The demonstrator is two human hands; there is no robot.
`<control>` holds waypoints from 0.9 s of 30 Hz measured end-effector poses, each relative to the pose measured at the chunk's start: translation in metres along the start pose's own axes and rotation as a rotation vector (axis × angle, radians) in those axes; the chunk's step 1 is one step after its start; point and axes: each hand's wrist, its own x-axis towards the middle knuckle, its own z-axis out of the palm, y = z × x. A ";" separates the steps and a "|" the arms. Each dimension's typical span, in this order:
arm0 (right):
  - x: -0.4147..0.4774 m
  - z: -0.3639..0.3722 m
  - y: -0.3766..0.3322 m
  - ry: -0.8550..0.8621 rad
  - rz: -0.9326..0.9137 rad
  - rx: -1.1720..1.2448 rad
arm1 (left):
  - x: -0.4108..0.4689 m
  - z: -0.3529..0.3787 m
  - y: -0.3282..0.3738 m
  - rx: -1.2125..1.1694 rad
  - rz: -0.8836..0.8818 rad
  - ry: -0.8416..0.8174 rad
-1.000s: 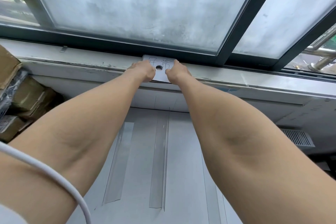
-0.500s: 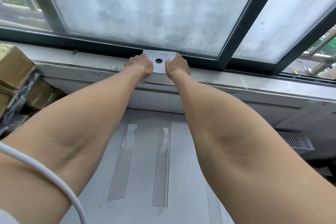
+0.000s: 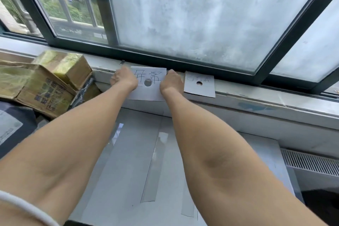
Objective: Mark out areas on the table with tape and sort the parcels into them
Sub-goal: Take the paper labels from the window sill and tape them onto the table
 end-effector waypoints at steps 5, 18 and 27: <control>-0.022 0.043 -0.007 -0.062 0.069 -0.029 | 0.003 0.014 -0.043 0.004 -0.026 -0.134; -0.046 0.119 0.020 -0.104 0.301 0.016 | 0.010 0.077 -0.088 -0.101 -0.053 -0.353; -0.043 0.163 0.051 -0.170 0.404 0.055 | 0.020 0.134 -0.098 -0.075 -0.023 -0.451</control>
